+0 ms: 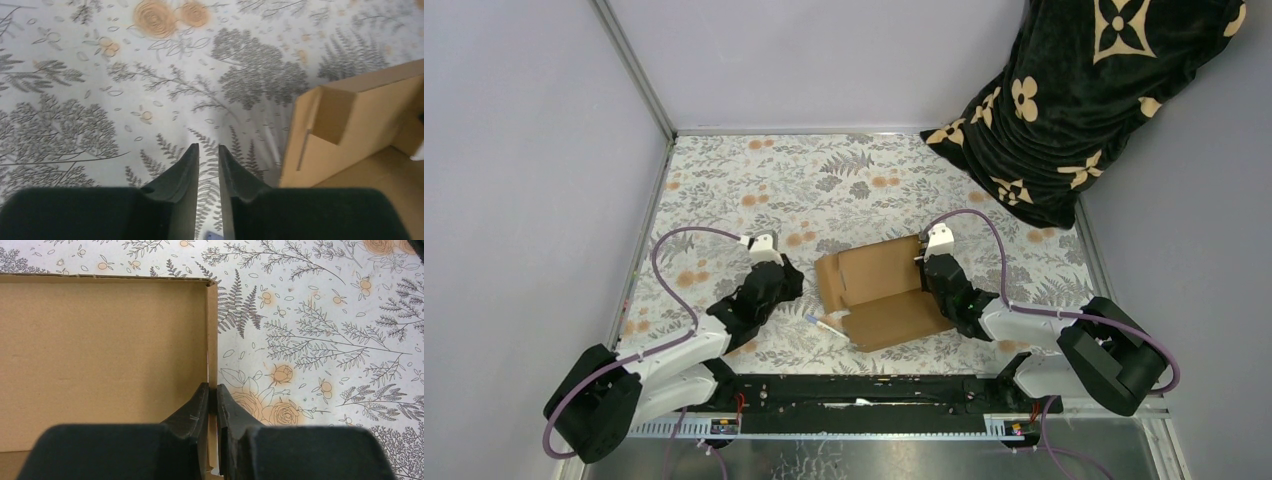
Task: Fold the paper box
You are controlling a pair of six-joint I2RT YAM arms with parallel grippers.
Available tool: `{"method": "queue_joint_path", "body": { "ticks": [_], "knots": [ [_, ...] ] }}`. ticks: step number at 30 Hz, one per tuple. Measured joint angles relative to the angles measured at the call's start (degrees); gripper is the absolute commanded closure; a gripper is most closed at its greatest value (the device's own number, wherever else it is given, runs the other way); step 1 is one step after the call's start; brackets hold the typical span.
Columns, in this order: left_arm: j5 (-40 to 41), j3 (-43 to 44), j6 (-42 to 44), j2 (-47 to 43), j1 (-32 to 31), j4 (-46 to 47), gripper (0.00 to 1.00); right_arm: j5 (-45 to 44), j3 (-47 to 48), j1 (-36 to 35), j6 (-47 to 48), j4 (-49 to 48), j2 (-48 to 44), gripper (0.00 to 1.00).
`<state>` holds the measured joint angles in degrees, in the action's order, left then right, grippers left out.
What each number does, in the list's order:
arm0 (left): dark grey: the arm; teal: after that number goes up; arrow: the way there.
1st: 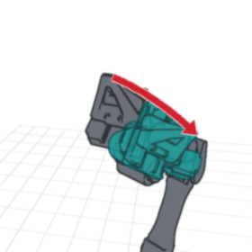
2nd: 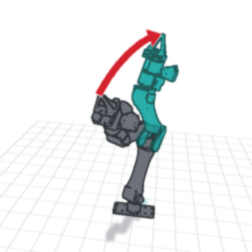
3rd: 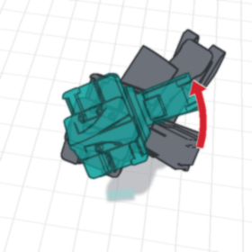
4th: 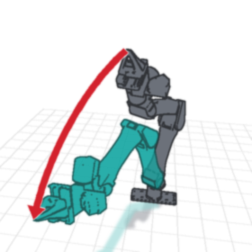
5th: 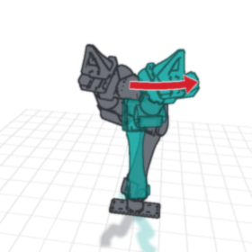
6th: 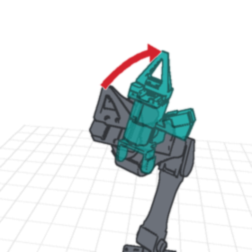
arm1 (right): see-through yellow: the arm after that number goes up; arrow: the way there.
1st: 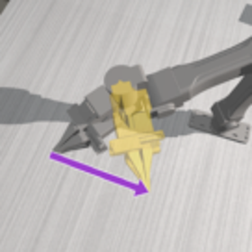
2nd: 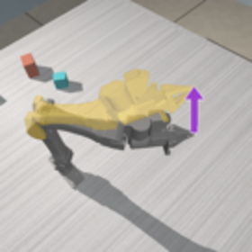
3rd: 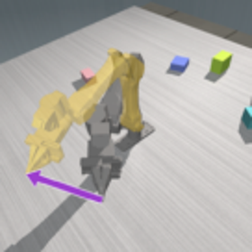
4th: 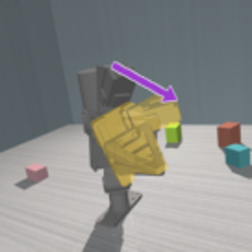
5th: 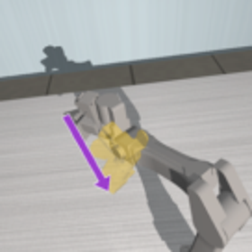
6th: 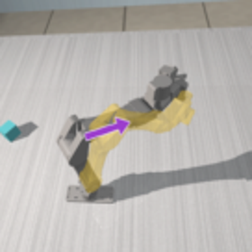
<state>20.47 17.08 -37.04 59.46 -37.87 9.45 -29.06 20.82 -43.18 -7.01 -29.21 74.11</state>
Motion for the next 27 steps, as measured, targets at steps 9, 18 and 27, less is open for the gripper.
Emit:
{"method": "queue_joint_path", "body": {
  "ticks": [9, 18, 27],
  "knots": [
    [-5.9, -3.6, -0.4, -2.8, 0.0, 9.1, 0.57, 0.0, 0.4, 0.0, -2.2, 0.8, 0.0, 1.00],
    [-9.6, -6.1, -0.6, -1.4, 0.0, 13.8, 0.61, 0.0, 0.8, 0.0, -2.6, 1.8, 0.0, 1.00],
    [-11.6, -6.6, -0.6, -0.7, 0.0, 18.0, 0.62, 0.0, 1.2, 0.0, -2.9, 2.6, 0.0, 1.00]
  ]
}}
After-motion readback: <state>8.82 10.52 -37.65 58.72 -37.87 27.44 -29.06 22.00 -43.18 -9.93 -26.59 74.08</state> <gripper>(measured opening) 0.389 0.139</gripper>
